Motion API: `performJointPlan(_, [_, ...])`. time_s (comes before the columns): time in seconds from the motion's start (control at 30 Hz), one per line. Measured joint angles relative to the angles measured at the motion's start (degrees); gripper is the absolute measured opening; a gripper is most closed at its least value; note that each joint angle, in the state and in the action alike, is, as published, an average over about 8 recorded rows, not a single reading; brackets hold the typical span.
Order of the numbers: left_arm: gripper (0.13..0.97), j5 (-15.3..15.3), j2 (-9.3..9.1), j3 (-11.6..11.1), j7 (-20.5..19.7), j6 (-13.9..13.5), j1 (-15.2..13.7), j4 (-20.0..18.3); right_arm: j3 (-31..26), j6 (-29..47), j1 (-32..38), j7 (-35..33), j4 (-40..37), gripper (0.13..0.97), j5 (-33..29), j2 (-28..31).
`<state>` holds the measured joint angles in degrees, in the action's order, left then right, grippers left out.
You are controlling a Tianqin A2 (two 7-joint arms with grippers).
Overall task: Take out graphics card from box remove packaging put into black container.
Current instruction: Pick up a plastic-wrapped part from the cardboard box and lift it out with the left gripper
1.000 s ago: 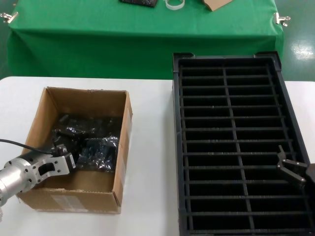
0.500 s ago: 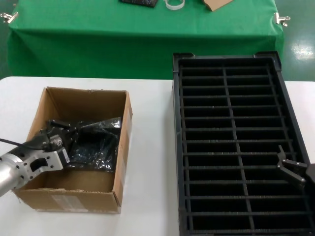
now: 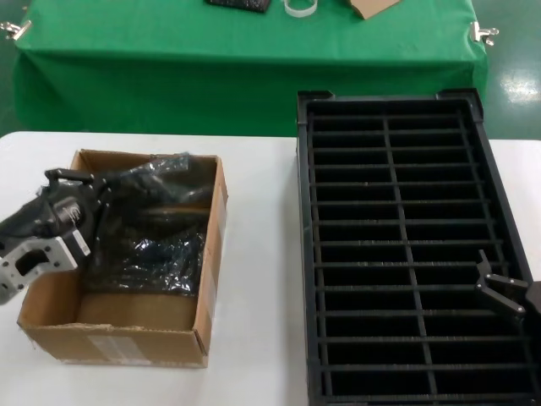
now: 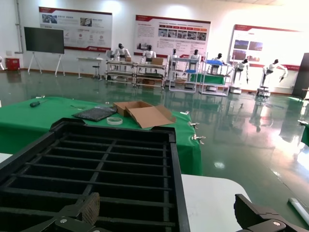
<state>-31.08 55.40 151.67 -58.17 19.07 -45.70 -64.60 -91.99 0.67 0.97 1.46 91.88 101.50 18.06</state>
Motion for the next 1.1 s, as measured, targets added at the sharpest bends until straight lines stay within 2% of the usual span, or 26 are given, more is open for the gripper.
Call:
performJointPlan(0.13, [0.139,-3.20,1.91,-1.67,2.27,1.97,1.04,-2.72,0.00,0.00,0.00,0.00,0.00,0.966,0.00,0.00])
performJointPlan(0.23, [0.139,-4.83,3.15,-2.29,2.56,3.76,1.37,-4.07,0.00,0.00,0.00,0.00,0.00,0.966,0.00,0.00])
performJointPlan(0.37, [0.139,-6.07,4.16,-2.38,1.31,6.33,1.02,-4.63,0.00,0.00,0.00,0.00,0.00,0.966,0.00,0.00])
performJointPlan(0.5, [0.139,-6.29,4.23,-2.08,-0.97,9.31,-0.03,-3.79,0.00,0.00,0.00,0.00,0.00,0.966,0.00,0.00])
performJointPlan(0.7, [0.139,-4.59,3.20,-1.28,-5.17,15.80,-2.06,-0.21,0.00,0.00,0.00,0.00,0.00,0.966,0.00,0.00])
performJointPlan(0.9, [0.139,-0.65,1.37,0.37,-8.69,23.14,-4.54,5.04,-0.23,-0.13,0.11,-0.01,0.00,0.966,0.13,0.17])
performJointPlan(1.0, [0.139,1.68,0.42,1.31,-9.73,26.24,-5.90,7.31,-2.40,-1.02,1.53,-0.27,-0.18,0.966,1.33,1.63])
performJointPlan(1.1, [0.139,3.80,-0.22,2.10,-10.31,28.72,-6.93,8.75,-7.52,-2.33,5.52,-0.89,-1.03,0.966,3.86,4.58])
